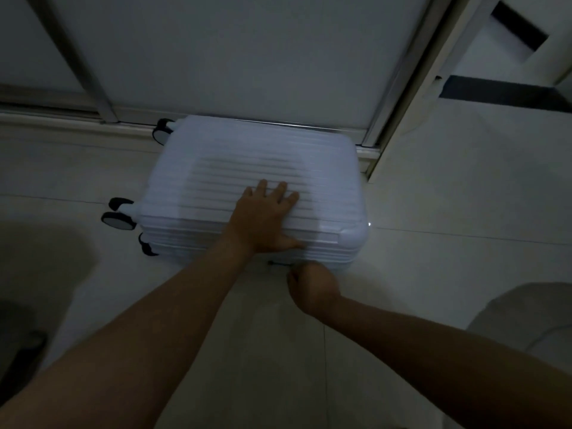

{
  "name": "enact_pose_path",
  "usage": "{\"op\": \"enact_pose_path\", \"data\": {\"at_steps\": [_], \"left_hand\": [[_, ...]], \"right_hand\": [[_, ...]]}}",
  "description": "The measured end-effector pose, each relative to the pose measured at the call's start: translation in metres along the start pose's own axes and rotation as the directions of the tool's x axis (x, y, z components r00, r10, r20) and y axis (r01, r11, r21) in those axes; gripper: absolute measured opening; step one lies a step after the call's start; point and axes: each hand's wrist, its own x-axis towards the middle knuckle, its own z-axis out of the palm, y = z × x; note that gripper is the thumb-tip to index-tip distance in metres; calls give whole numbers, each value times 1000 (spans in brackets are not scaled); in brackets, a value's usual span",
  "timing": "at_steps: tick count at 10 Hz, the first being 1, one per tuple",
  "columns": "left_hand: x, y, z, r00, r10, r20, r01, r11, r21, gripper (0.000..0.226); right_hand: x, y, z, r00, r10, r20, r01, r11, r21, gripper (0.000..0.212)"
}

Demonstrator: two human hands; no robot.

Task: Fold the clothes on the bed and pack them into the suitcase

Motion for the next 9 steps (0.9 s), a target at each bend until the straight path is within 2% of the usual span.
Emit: {"op": "enact_pose_path", "data": {"at_steps": [1,2,3,4,5,6,7,8,9], "left_hand": [[0,2,0,999,-16,-27,14,998,-69,109],[-9,-21,4,990,71,-125,-85,991,-107,104],[-17,-33,7,994,66,-88,-81,981,-177,101],[-17,-31,12,996,36,-76,-50,983,-178,98],[-22,-30,8,999,5,-49,-14,984,-180,90],[-27,-26,-3,1000,-9,19,13,979,-203,84],[-31,-15,-30,987,-96,132,134,940,-315,84],[-44,-13,-58,972,-156,174,215,887,-408,63],[-62,-15,-103,973,-219,71,223,824,-521,61]], "right_hand": [[6,-13,4,998,41,42,-41,999,-21,31],[9,-21,13,999,39,-31,-41,996,-73,35],[11,-27,13,1000,-23,7,23,998,-64,34],[20,-27,3,990,-127,56,129,991,-41,35],[24,-26,-21,964,-204,170,212,977,-29,39],[21,-29,-44,940,-256,224,272,961,-42,39],[14,-38,-69,932,-251,262,264,964,-15,36],[4,-52,-110,919,-225,324,249,968,-35,37],[-10,-67,-167,966,-202,161,189,978,94,37]]}}
